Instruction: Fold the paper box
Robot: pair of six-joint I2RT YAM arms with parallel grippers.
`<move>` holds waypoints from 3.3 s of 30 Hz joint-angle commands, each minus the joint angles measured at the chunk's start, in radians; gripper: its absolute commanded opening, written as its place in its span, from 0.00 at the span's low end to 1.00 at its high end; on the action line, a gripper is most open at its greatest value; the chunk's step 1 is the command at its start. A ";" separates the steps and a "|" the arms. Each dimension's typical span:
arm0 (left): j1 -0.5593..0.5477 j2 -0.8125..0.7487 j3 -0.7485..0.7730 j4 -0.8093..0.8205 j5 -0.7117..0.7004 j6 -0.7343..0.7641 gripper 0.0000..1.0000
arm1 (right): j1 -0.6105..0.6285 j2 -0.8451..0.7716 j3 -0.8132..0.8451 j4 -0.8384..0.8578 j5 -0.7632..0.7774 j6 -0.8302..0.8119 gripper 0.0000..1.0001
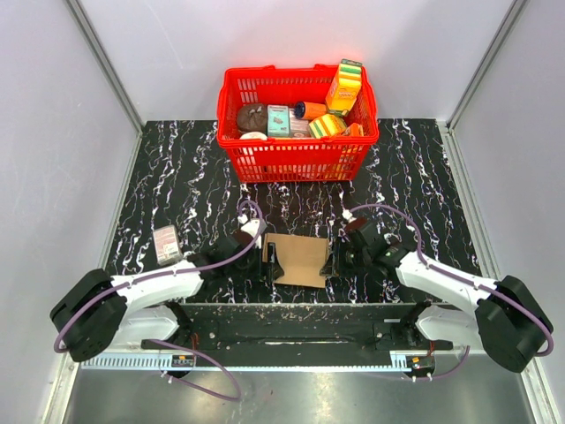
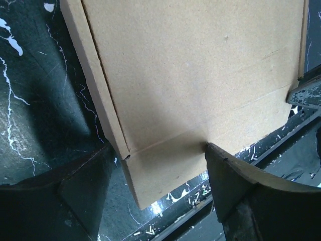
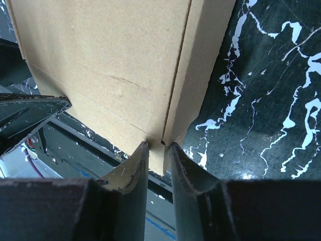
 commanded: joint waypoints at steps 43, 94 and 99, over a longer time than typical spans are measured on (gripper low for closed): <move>-0.004 -0.054 0.060 -0.066 -0.052 0.055 0.76 | 0.009 -0.015 0.137 -0.049 0.190 -0.080 0.67; -0.004 -0.056 0.019 0.009 0.013 0.017 0.63 | -0.056 0.285 0.251 0.046 0.150 -0.100 0.66; -0.004 -0.045 0.011 0.031 0.005 0.025 0.58 | -0.057 0.294 0.248 0.046 0.144 -0.101 0.65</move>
